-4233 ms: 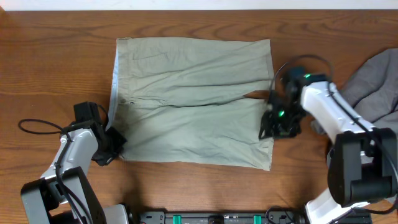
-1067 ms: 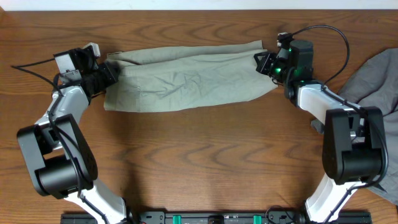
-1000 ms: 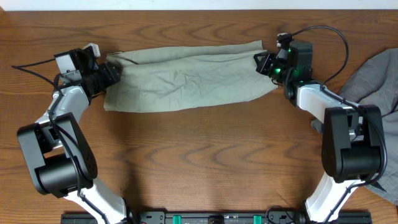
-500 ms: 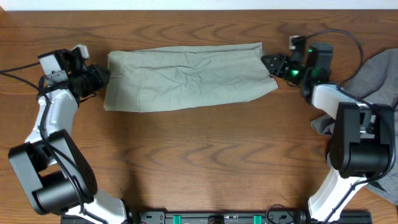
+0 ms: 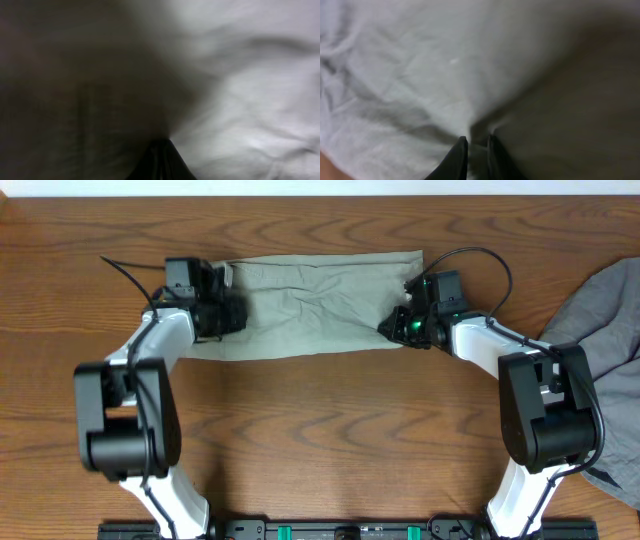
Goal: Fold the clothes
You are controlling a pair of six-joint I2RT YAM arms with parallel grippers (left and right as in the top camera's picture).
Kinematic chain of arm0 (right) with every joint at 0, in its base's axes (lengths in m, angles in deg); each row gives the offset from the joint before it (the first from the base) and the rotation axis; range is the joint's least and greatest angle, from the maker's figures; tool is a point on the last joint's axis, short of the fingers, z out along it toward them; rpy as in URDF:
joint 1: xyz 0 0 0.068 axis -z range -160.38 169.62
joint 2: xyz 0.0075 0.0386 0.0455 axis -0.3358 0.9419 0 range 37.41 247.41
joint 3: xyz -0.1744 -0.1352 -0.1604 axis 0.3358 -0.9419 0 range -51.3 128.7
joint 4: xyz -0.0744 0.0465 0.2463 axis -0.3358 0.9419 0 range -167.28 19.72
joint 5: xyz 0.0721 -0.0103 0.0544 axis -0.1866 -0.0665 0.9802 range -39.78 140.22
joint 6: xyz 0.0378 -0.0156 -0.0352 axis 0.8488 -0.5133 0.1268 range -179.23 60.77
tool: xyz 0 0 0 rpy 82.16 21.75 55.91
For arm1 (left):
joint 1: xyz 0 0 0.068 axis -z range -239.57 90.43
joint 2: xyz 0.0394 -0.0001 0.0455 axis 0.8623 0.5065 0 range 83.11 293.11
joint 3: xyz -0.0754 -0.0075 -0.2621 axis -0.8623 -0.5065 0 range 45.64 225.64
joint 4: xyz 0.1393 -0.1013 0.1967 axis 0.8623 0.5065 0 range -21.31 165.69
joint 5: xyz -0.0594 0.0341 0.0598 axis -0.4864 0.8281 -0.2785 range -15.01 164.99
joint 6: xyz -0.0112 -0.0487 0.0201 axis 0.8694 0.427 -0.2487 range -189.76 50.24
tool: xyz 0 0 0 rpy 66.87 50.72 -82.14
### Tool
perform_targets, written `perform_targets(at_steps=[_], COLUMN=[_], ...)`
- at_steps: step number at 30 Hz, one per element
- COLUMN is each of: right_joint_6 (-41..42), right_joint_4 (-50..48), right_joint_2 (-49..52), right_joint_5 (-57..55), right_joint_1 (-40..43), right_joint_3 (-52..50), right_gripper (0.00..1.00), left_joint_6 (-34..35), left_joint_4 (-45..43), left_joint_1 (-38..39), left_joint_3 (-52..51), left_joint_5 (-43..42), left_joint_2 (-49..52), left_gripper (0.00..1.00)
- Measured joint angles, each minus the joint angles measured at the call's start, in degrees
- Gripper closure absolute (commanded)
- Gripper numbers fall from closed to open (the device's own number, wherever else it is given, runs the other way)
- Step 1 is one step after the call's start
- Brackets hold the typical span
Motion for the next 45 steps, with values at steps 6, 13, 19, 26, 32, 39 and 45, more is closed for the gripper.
perform_targets(at_steps=[6, 13, 19, 26, 32, 39, 45], right_joint_6=[1.9, 2.1, -4.5, -15.9, -14.8, -11.9, -4.9], right_joint_4=[9.9, 20.1, 22.3, 11.1, -4.3, -10.5, -26.3], right_joint_2=[-1.2, -2.6, -5.6, -19.1, -19.8, -4.3, 7.4], right_joint_5=[-6.3, -9.5, -8.4, 4.0, 5.0, 6.8, 11.6], right_joint_1=[3.1, 8.5, 12.8, 13.6, 4.6, -3.4, -5.0], right_joint_3=[1.7, 2.8, 0.8, -0.3, 0.7, 0.8, 2.3], right_gripper=[0.95, 0.98, 0.95, 0.93, 0.94, 0.95, 0.96], left_joint_6=[0.0, -0.5, -2.6, -3.6, -4.3, -4.3, -4.3], left_joint_4=[1.8, 8.3, 16.1, 12.6, 6.3, 0.5, -3.6], left_joint_1=[-1.6, -2.1, -2.9, -2.8, 3.6, 11.6, 13.5], left_joint_3=[1.2, 1.6, 1.0, 0.9, 1.0, 0.9, 0.9], left_joint_5=[1.1, 1.0, 3.7, 2.6, -0.2, -1.2, -1.3], left_joint_2=[2.0, 0.9, -4.7, -19.3, -18.6, -6.2, -1.3], left_gripper=[0.94, 0.93, 0.93, 0.91, 0.91, 0.92, 0.93])
